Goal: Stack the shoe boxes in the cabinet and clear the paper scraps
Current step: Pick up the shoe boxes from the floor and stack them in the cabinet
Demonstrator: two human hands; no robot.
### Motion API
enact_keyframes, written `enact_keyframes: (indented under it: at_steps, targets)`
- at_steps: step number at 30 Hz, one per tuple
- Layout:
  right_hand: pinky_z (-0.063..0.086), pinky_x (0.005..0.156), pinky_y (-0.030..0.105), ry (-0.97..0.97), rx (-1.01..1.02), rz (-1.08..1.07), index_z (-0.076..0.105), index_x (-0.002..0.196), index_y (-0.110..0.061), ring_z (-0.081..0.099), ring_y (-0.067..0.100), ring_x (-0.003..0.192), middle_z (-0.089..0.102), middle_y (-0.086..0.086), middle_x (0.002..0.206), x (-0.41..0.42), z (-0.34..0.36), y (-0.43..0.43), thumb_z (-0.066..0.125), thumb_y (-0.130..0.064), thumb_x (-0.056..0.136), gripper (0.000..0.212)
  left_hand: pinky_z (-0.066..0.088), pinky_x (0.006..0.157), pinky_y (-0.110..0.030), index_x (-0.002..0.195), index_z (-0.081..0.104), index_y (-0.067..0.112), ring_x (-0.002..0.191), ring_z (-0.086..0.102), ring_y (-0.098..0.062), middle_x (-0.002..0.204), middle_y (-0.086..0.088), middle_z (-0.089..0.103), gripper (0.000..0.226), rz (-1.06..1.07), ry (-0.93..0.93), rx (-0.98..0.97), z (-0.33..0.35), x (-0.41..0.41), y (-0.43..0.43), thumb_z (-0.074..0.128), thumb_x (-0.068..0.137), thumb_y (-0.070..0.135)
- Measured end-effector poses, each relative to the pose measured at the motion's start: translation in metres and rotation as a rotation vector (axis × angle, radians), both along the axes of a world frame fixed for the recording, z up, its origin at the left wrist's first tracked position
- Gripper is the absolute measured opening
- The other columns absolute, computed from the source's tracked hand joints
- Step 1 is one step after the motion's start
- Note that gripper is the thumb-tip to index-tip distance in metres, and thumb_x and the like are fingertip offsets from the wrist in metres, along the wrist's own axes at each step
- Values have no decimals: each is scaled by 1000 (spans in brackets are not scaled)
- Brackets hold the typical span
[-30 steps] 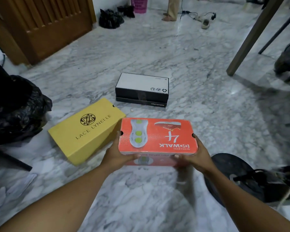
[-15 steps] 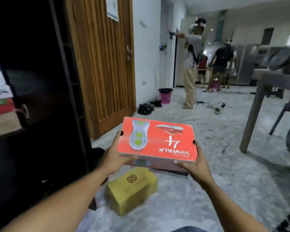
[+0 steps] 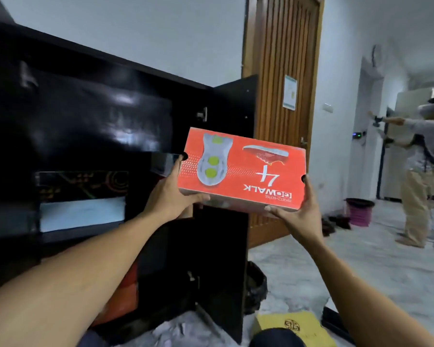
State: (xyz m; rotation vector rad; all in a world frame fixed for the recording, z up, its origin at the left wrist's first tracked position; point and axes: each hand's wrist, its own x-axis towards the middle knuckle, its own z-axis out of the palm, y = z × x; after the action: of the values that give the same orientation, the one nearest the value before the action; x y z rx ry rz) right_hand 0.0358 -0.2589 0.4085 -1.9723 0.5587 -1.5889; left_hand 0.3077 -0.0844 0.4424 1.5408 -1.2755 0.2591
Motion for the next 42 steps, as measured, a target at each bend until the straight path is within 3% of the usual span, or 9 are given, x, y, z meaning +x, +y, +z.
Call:
enact_keyframes:
  at_steps: [6, 10, 13, 19, 23, 27, 33, 37, 42]
  targets:
    - [45, 92, 23, 91, 22, 287, 22, 146, -29, 57, -6, 102, 53, -19, 121, 116, 29, 47, 87, -55, 54, 115, 52, 97, -46, 150, 5, 57, 121, 59, -15, 133, 11, 61, 130, 324, -5, -45, 2, 78, 103, 80, 47, 80]
    - [47, 78, 19, 47, 61, 252, 31, 124, -36, 58, -4, 92, 54, -19, 110, 204, 28, 60, 84, -69, 46, 100, 49, 99, -38, 154, 11, 46, 122, 56, -9, 137, 16, 58, 129, 413, 27, -165, -8, 120, 129, 84, 51, 71]
    - [48, 82, 24, 16, 77, 275, 38, 123, -38, 59, 0, 97, 58, -19, 109, 269, 24, 59, 84, -67, 52, 89, 44, 101, -28, 158, 18, 31, 119, 52, -3, 137, 13, 55, 122, 405, 98, -290, -22, 155, 120, 91, 60, 40]
    - [50, 84, 30, 15, 137, 399, 38, 132, -28, 59, 11, 102, 57, -19, 106, 387, 36, 43, 84, -47, 71, 79, 49, 87, -32, 153, 35, 31, 110, 58, -22, 126, 1, 42, 110, 699, 117, -443, -25, 254, 94, 94, 60, 36]
    - [53, 92, 42, 2, 166, 484, 34, 124, -23, 61, 17, 103, 58, -7, 112, 466, 55, 29, 82, -47, 73, 74, 52, 100, -41, 151, 39, 22, 113, 59, -27, 127, -3, 39, 99, 732, 157, -599, -14, 316, 76, 92, 66, 24]
    - [51, 96, 37, 16, 143, 572, 37, 125, -24, 61, 15, 107, 60, -6, 116, 523, 62, 12, 83, -45, 73, 72, 37, 95, -21, 151, 36, 8, 120, 54, -33, 137, -17, 42, 86, 862, 166, -621, 0, 344, 60, 82, 80, 16]
    - [49, 102, 41, 74, 106, 644, 30, 146, -18, 59, 20, 115, 55, 3, 138, 574, 49, -12, 82, -24, 79, 85, 40, 106, -43, 153, 28, 13, 133, 43, -34, 151, -15, 35, 81, 950, 59, -529, 5, 376, 45, 72, 85, 10]
    - [46, 90, 25, 193, 85, 624, 41, 135, -22, 58, 16, 111, 61, 0, 123, 588, 39, -21, 81, -31, 79, 69, 32, 116, -48, 148, 36, 10, 150, 17, -33, 164, -6, 13, 69, 1010, -63, -227, 0, 407, 38, 67, 86, 16]
    - [42, 111, 47, 321, 58, 642, 36, 147, -35, 49, 26, 130, 35, 2, 144, 609, 32, -18, 82, -39, 72, 88, 45, 104, -50, 157, 18, 19, 152, -14, -31, 167, 1, -7, 84, 1115, -65, 98, -10, 424, 35, 64, 89, 39]
